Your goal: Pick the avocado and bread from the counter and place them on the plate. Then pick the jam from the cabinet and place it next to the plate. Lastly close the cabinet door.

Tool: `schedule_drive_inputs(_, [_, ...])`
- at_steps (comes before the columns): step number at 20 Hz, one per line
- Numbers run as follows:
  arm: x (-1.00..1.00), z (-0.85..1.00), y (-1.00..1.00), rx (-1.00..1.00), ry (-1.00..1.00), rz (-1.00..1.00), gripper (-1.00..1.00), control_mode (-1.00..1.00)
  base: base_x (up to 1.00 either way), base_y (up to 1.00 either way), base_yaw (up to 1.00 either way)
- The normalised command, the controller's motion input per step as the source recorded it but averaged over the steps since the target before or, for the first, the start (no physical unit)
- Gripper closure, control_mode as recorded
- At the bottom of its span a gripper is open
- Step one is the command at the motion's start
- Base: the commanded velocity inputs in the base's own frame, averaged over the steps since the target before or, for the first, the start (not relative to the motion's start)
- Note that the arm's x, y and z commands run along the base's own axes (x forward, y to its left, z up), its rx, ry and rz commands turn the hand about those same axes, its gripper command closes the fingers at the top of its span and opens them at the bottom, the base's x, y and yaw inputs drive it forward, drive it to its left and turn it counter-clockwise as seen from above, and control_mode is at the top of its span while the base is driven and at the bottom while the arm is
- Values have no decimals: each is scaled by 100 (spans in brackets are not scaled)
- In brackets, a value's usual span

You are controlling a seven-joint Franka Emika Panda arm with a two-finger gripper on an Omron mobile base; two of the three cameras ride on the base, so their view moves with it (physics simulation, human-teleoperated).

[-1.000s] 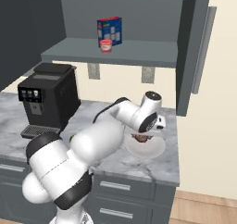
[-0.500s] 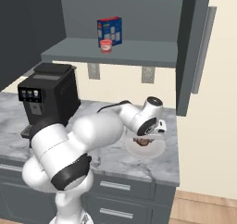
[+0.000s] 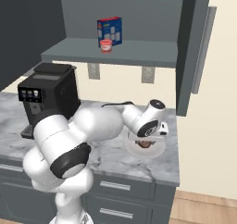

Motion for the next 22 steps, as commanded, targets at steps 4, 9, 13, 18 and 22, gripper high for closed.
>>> schedule_drive_inputs(4, [6, -17, -1, 0, -6, 0, 100, -100, 0, 0, 0])
schedule_drive_inputs(9, [4, -15, 0, 0, -6, 0, 100, -100, 0, 0, 0])
schedule_drive_inputs(13, [7, -16, 0, 0, -3, 0, 100, -100, 0, 0, 0])
schedule_drive_inputs(18, [12, -18, 0, 0, 0, 0, 100, -100, 0, 0, 0])
schedule_drive_inputs(22, [12, -19, 0, 0, 0, 0, 100, -100, 0, 0, 0])
